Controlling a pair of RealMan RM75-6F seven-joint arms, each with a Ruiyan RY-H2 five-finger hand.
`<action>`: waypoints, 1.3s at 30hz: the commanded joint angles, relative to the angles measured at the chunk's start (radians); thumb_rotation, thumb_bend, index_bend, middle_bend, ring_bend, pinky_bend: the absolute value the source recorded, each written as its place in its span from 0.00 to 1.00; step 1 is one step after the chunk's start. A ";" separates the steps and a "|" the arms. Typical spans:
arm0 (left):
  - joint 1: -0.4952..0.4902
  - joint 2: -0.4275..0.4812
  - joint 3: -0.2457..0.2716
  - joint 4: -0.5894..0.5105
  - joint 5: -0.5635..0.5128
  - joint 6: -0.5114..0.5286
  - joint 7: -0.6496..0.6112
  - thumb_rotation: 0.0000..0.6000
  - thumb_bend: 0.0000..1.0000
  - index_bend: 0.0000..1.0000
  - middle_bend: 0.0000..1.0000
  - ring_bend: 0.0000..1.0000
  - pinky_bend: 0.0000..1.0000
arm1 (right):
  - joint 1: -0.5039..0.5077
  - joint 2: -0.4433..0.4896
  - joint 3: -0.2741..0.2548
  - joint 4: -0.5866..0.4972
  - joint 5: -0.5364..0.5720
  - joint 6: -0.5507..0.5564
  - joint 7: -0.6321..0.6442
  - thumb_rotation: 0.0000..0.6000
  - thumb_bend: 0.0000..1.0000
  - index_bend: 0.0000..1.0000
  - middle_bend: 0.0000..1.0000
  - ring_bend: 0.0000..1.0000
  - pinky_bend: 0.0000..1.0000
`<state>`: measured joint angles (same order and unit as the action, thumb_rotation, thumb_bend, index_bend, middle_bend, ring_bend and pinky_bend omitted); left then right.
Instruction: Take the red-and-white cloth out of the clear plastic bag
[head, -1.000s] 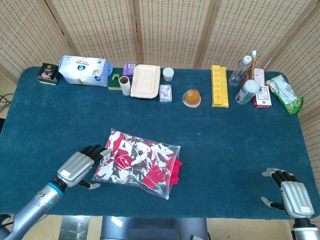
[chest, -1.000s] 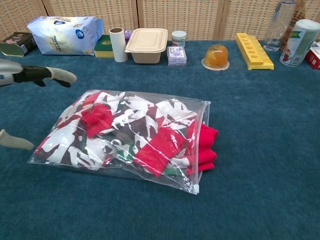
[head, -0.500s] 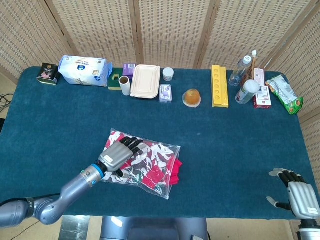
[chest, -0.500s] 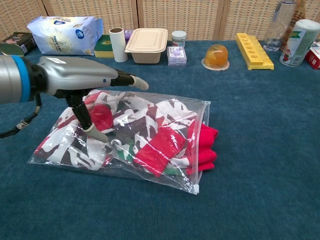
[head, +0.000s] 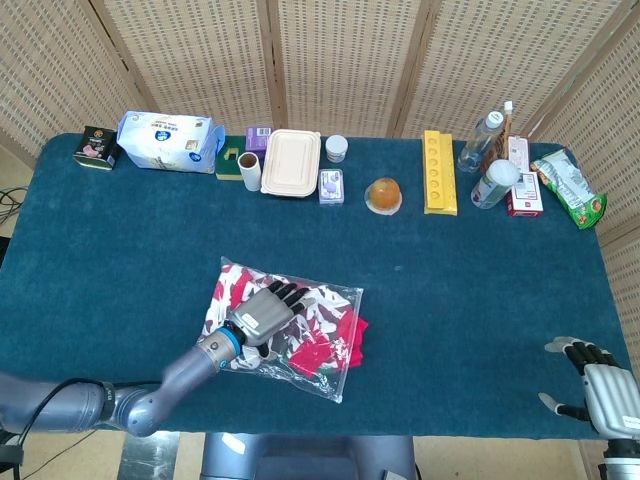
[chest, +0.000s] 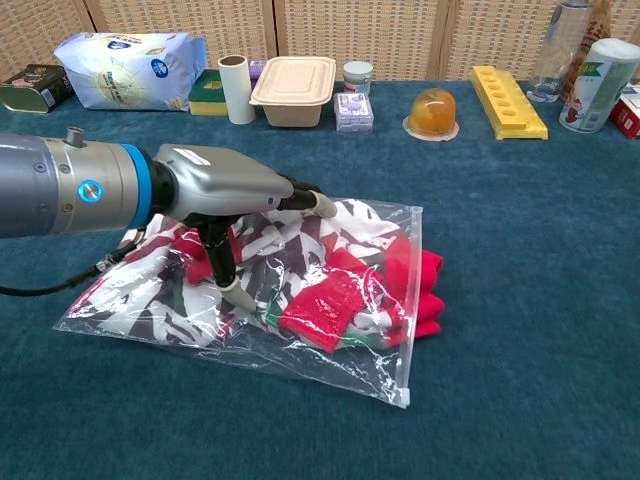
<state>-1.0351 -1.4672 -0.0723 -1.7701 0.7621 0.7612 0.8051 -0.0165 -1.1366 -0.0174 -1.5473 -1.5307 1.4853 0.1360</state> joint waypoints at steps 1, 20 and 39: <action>-0.028 -0.033 0.018 0.025 -0.017 0.021 0.021 1.00 0.00 0.00 0.00 0.00 0.09 | -0.004 -0.001 -0.002 0.005 0.000 0.001 0.007 1.00 0.13 0.31 0.28 0.26 0.27; -0.068 -0.231 0.044 0.266 0.140 0.063 -0.061 1.00 0.36 0.52 0.35 0.40 0.57 | -0.028 0.010 -0.001 -0.011 0.007 0.028 0.005 1.00 0.13 0.31 0.28 0.26 0.27; 0.057 -0.385 0.048 0.766 0.795 0.452 -0.859 1.00 0.53 0.79 0.64 0.66 0.76 | -0.010 0.025 0.007 -0.064 -0.020 0.020 -0.044 1.00 0.13 0.31 0.28 0.26 0.29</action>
<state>-1.0156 -1.8076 -0.0358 -1.1604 1.4270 1.0604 0.1431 -0.0292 -1.1126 -0.0115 -1.6098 -1.5488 1.5078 0.0948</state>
